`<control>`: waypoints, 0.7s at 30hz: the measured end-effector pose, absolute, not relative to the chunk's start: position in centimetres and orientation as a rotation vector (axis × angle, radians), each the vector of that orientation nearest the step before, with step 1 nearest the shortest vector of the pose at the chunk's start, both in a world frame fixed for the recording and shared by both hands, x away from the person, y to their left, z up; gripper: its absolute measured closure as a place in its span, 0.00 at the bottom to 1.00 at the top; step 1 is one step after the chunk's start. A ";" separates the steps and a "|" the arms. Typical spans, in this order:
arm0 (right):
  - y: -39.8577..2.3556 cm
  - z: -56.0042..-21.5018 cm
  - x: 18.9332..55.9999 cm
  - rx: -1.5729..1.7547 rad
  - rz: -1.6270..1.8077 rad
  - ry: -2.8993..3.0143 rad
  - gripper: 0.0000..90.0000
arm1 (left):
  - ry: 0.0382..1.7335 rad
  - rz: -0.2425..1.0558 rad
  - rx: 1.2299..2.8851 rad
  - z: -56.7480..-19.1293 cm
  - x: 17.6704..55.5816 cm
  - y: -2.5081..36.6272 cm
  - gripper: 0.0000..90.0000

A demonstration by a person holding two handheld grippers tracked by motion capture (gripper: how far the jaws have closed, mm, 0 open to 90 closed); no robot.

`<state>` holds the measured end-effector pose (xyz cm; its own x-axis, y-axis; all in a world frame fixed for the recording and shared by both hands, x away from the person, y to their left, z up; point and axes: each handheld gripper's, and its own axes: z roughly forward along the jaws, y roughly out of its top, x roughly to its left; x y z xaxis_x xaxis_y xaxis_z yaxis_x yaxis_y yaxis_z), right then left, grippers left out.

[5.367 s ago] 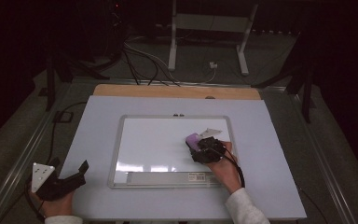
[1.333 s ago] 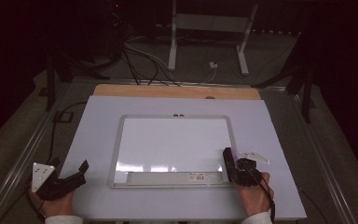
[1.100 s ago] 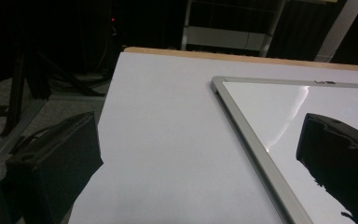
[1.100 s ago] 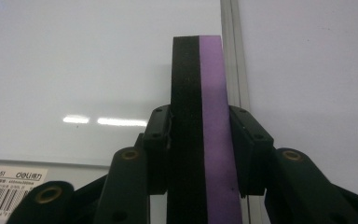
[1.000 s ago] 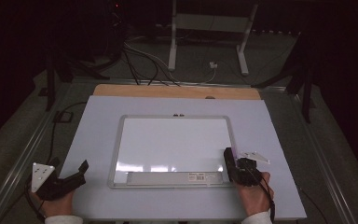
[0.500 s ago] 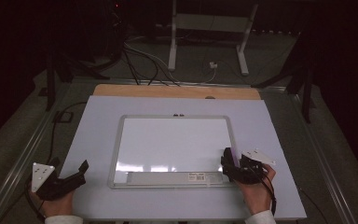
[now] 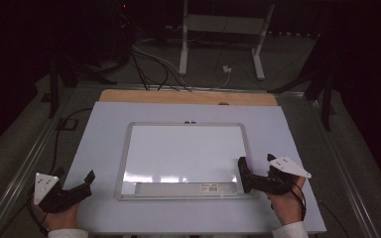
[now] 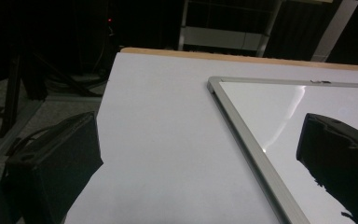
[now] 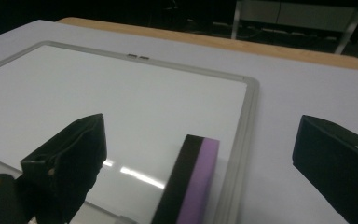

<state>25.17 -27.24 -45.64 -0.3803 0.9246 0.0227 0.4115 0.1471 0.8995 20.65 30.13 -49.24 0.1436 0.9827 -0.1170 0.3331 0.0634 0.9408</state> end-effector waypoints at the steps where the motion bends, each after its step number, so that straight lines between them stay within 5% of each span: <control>1: -27.6 -45.6 25.1 1.267 1.199 1.871 0.03 | 1.359 0.845 1.450 -49.2 20.6 30.1 0.01; 21: -31.4 -46.6 24.6 1.223 1.239 1.850 0.02 | 1.329 0.859 1.449 -49.0 20.5 29.9 0.00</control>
